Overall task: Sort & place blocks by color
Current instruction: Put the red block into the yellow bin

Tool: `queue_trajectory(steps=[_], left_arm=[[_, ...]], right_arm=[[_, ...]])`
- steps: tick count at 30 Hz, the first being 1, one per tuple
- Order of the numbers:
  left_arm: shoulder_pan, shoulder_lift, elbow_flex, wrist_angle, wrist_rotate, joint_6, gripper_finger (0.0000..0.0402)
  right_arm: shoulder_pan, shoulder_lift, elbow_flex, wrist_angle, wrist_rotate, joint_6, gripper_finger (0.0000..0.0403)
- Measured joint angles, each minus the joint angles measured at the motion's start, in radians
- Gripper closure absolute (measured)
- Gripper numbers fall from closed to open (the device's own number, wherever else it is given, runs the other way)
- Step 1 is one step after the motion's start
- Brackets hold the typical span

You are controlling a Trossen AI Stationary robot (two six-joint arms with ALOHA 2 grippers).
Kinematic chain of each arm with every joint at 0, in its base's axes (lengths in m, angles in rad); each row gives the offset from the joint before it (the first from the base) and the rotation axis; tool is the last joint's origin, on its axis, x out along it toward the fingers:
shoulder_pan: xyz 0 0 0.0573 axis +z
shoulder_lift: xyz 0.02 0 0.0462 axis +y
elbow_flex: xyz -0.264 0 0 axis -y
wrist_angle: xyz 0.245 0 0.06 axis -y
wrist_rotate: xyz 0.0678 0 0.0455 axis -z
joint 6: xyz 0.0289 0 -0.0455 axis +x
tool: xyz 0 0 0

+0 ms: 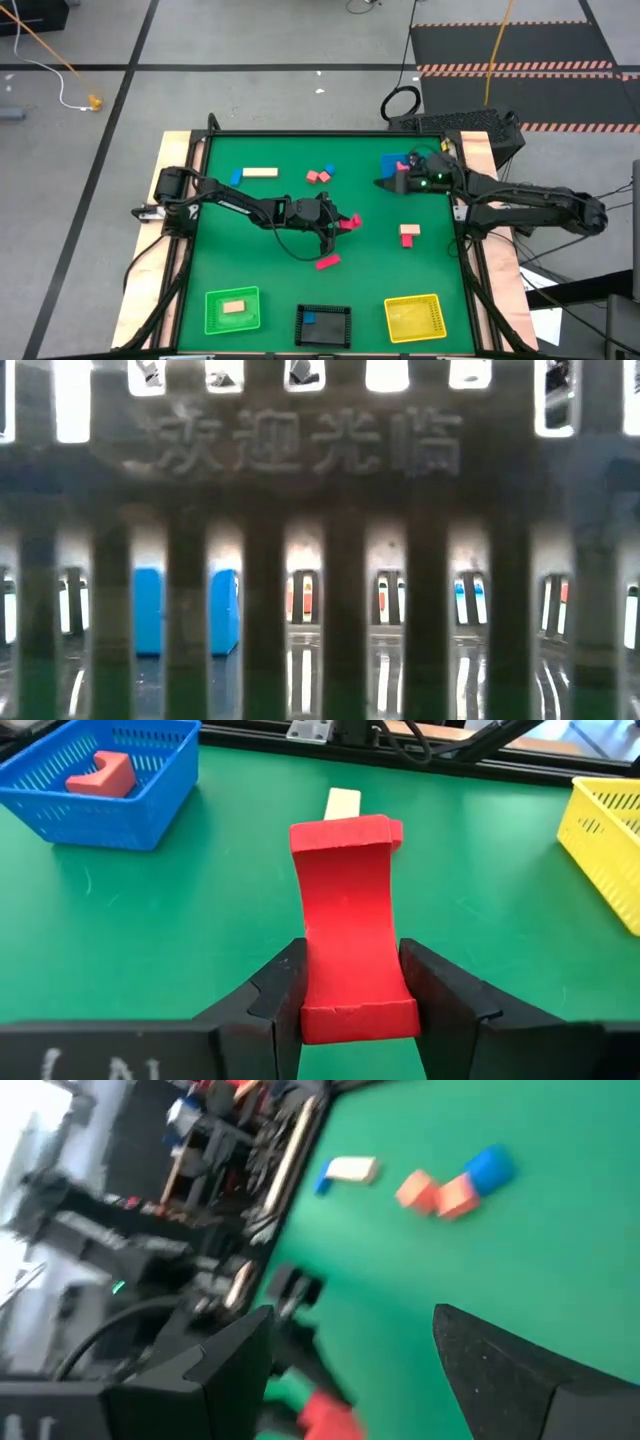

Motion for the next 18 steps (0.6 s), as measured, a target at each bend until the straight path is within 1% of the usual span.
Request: queue_trajectory(steps=[3,5,8,10,14,18], left_arm=[[0.000,0.000,0.000,0.001,0.000,0.014,0.0267],[0.000,0.000,0.000,0.001,0.000,0.026,0.0267],[0.000,0.000,0.000,0.014,0.000,0.040,0.0266],[0.000,0.000,0.000,0.027,0.000,0.051,0.0262],[-0.005,0.000,0.001,0.049,0.000,0.071,0.0260],[-0.010,0.000,0.001,0.060,0.000,0.111,0.0266]], right_arm=[[0.097,0.017,0.000,0.046,0.043,0.051,0.0138],[0.161,0.035,0.000,0.066,0.091,0.082,0.0138],[0.246,0.070,0.000,0.063,0.169,0.145,0.0138],[0.290,0.106,0.000,0.063,0.194,0.192,0.0138],[0.341,0.177,0.000,0.072,0.197,0.286,0.0138],[0.355,0.237,0.000,0.116,0.193,0.391,0.0138]])
